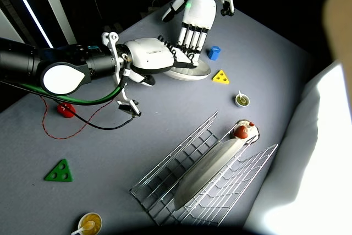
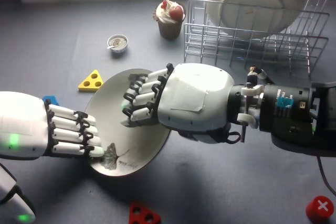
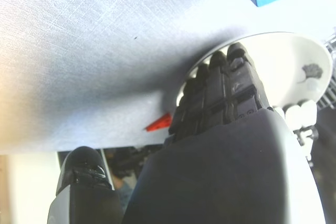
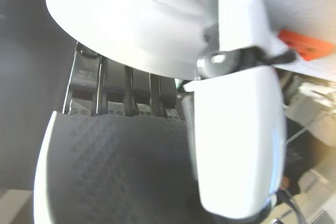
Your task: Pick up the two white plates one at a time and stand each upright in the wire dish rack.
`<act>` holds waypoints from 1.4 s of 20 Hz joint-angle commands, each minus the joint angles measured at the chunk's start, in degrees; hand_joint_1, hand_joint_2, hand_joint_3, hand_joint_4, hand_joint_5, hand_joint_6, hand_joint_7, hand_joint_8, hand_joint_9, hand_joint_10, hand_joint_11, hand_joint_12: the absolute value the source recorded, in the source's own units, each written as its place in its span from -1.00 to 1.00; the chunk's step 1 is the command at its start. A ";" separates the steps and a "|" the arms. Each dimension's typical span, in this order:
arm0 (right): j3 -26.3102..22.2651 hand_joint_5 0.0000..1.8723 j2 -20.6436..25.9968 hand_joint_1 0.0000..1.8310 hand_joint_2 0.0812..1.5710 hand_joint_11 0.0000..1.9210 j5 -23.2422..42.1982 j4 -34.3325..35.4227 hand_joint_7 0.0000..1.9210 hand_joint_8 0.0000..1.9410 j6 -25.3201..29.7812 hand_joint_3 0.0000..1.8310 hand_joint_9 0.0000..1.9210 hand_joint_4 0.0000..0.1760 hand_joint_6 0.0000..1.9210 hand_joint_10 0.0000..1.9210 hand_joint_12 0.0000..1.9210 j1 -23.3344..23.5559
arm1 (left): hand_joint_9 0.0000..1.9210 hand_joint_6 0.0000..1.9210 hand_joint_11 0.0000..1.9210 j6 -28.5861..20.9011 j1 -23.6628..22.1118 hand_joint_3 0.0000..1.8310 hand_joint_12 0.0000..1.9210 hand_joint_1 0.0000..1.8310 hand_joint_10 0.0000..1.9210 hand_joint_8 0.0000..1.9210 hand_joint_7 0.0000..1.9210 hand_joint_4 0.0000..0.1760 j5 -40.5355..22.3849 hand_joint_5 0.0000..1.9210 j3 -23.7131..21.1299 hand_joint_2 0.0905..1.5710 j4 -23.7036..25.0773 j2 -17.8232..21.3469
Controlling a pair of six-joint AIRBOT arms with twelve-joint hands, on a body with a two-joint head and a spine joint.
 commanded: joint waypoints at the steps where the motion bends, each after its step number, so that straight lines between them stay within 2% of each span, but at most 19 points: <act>1: 0.00 -0.16 0.00 0.93 0.29 -0.29 6.62 0.85 -0.28 -0.99 -0.31 -0.91 -0.28 -1.00 -0.99 -0.99 0.28 0.20 | -0.92 -0.99 -0.89 -0.10 0.41 -1.00 -0.98 -1.00 -0.99 -0.99 -0.93 -1.00 -0.80 -0.96 0.13 0.17 0.93 -0.50; 2: 0.00 -0.07 0.00 0.91 0.32 -0.20 6.62 0.84 -0.14 -0.98 -0.31 -0.95 -0.23 -1.00 -0.99 -0.03 0.56 0.20 | -0.92 -1.00 -0.90 -0.10 0.41 -1.00 -0.98 -1.00 -0.99 -1.00 -0.94 -1.00 -0.80 -0.97 0.13 0.16 0.95 -0.52; 3: 0.00 -0.07 0.00 0.91 0.32 -0.20 6.62 0.84 -0.14 -0.98 -0.31 -0.95 -0.23 -1.00 -0.99 -0.03 0.56 0.20 | -0.92 -1.00 -0.90 -0.10 0.41 -1.00 -0.98 -1.00 -0.99 -1.00 -0.94 -1.00 -0.79 -0.97 0.10 0.16 0.94 -0.52; 4: -0.04 -0.10 0.01 0.64 0.38 -0.08 6.62 0.79 0.05 -0.45 -0.31 -1.00 -0.04 -1.00 0.11 0.04 0.55 0.20 | -0.93 -1.00 -0.90 -0.10 0.41 -1.00 -0.99 -1.00 -0.99 -1.00 -0.93 -1.00 -0.79 -0.97 0.07 0.16 0.94 -0.52; 5: -0.17 -0.07 0.01 0.53 0.37 0.01 6.62 0.49 0.05 -0.24 -0.31 -1.00 0.03 -1.00 0.17 0.10 -0.09 0.20 | -0.92 -0.99 -0.90 -0.10 0.41 -1.00 -0.99 -1.00 -0.99 -0.99 -0.93 -1.00 -0.78 -0.96 0.05 0.16 0.95 -0.52; 6: -0.37 -0.05 0.02 0.51 0.37 0.12 6.62 0.23 0.05 -0.19 -0.31 -1.00 0.06 -1.00 0.15 0.10 -0.40 0.20 | -0.93 -1.00 -0.90 -0.10 0.41 -1.00 -0.99 -1.00 -1.00 -1.00 -0.93 -1.00 -0.78 -0.97 0.03 0.16 0.97 -0.53; 7: -0.64 -0.05 0.02 0.51 0.37 0.16 6.62 -0.02 0.03 -0.15 -0.31 -1.00 0.07 -1.00 0.15 0.09 -0.55 0.20 | -0.93 -1.00 -0.90 -0.10 0.41 -1.00 -0.99 -1.00 -1.00 -1.00 -0.94 -1.00 -0.77 -0.98 0.02 0.16 1.06 -0.55; 9: -1.10 0.01 0.13 0.51 0.35 0.17 6.62 -0.38 0.06 -0.20 -0.31 -1.00 0.08 -1.00 0.07 0.08 -0.60 0.20 | -0.93 -1.00 -0.90 -0.10 0.41 -1.00 -0.99 -1.00 -1.00 -1.00 -0.94 -1.00 -0.72 -0.98 -0.02 0.16 1.15 -0.57; 12: -1.54 0.01 0.41 0.51 0.35 0.19 6.62 -0.41 0.08 -0.23 -0.31 -1.00 0.09 -1.00 0.06 0.05 -0.61 0.20 | -0.95 -1.00 -0.92 -0.10 0.36 -1.00 -1.00 -1.00 -1.00 -1.00 -0.96 -1.00 -0.75 -0.98 0.04 0.17 0.24 -0.47; 15: -1.94 -0.01 0.67 0.51 0.36 0.16 6.62 -0.39 0.06 -0.19 -0.31 -1.00 0.07 -1.00 0.10 0.08 -0.65 0.20 | -0.93 -1.00 -0.90 -0.10 -0.61 -1.00 -0.99 -1.00 -0.99 -0.99 -0.94 -1.00 -0.99 -0.97 0.56 0.17 -4.29 -0.16; 18: -2.92 0.01 1.61 0.51 0.35 0.19 6.62 0.09 0.07 -0.22 0.86 -1.00 0.06 -1.00 0.08 0.09 -0.68 0.64 | -0.94 -1.00 -0.91 -0.10 -2.80 -1.00 -0.99 -1.00 -1.00 -1.00 -0.95 -1.00 -1.90 -0.98 1.43 0.16 -10.84 0.53; 19: -3.41 0.01 2.45 0.60 0.34 0.02 6.57 0.09 0.07 -0.29 3.81 -1.00 0.06 -1.00 0.01 -0.03 0.27 1.31 | -0.94 -1.00 -0.91 -0.10 -3.72 -1.00 -0.99 -1.00 -1.00 -1.00 -0.95 -1.00 -2.59 -0.98 1.98 0.17 -14.08 0.81; 20: -3.92 0.01 3.38 0.60 0.34 0.02 6.11 0.09 0.07 -0.29 5.81 -1.00 0.06 -1.00 0.01 -0.03 0.27 2.38 | -0.94 -1.00 -0.91 -0.10 -4.53 -1.00 -0.99 -1.00 -1.00 -1.00 -0.95 -1.00 -3.09 -0.98 2.70 0.17 -16.75 0.93; 21: -4.31 0.01 4.18 0.62 0.34 -0.02 5.94 0.09 0.08 -0.33 7.82 -1.00 0.05 -1.00 -0.01 -0.05 0.46 3.23 | -0.93 -1.00 -0.91 -0.10 -5.25 -1.00 -0.99 -1.00 -1.00 -0.99 -0.94 -1.00 -3.57 -0.97 3.41 0.17 -18.80 0.95; 22: -4.64 0.01 4.99 0.62 0.34 -0.02 5.88 0.09 0.08 -0.33 10.40 -1.00 0.05 -1.00 -0.01 -0.05 0.46 4.14 | -0.93 -1.00 -0.91 -0.10 -6.03 -1.00 -0.99 -1.00 -1.00 -0.99 -0.94 -1.00 -3.73 -0.97 3.92 0.17 -20.51 1.09; 23: -5.07 0.00 5.88 0.54 0.34 0.06 5.73 0.12 0.10 -0.29 12.11 -1.00 0.12 -1.00 0.07 -0.01 -0.09 5.32 | -0.93 -1.00 -0.90 -0.10 -6.84 -1.00 -0.99 -1.00 -0.99 -0.99 -0.94 -1.00 -4.14 -0.97 4.22 0.17 -22.11 1.36; 24: -5.47 0.00 6.42 0.54 0.34 0.06 5.59 0.12 0.10 -0.29 13.21 -1.00 0.12 -1.00 0.07 -0.01 -0.09 5.92 | -0.93 -1.00 -0.90 -0.10 -7.63 -1.00 -0.99 -1.00 -0.99 -0.99 -0.94 -1.00 -4.25 -0.97 4.33 0.17 -23.10 1.63; 25: -5.95 0.01 7.12 0.63 0.31 0.07 5.34 0.12 0.10 -0.38 14.49 -1.00 0.14 -1.00 0.02 -0.21 0.35 6.72 | -0.95 -1.00 -0.92 -0.10 -8.49 -1.00 -1.00 -1.00 -1.00 -1.00 -0.95 -1.00 -4.32 -0.99 4.45 0.17 -23.61 1.83; 28: -6.86 -0.03 8.86 0.63 0.33 0.02 4.14 0.05 0.06 -0.33 20.73 -1.00 0.12 -1.00 0.09 -0.17 0.45 9.14 | -0.93 -0.99 -0.91 -0.10 -10.97 -1.00 -0.99 -1.00 -0.99 -0.99 -0.94 -1.00 -4.13 -0.97 5.15 0.17 -23.82 2.22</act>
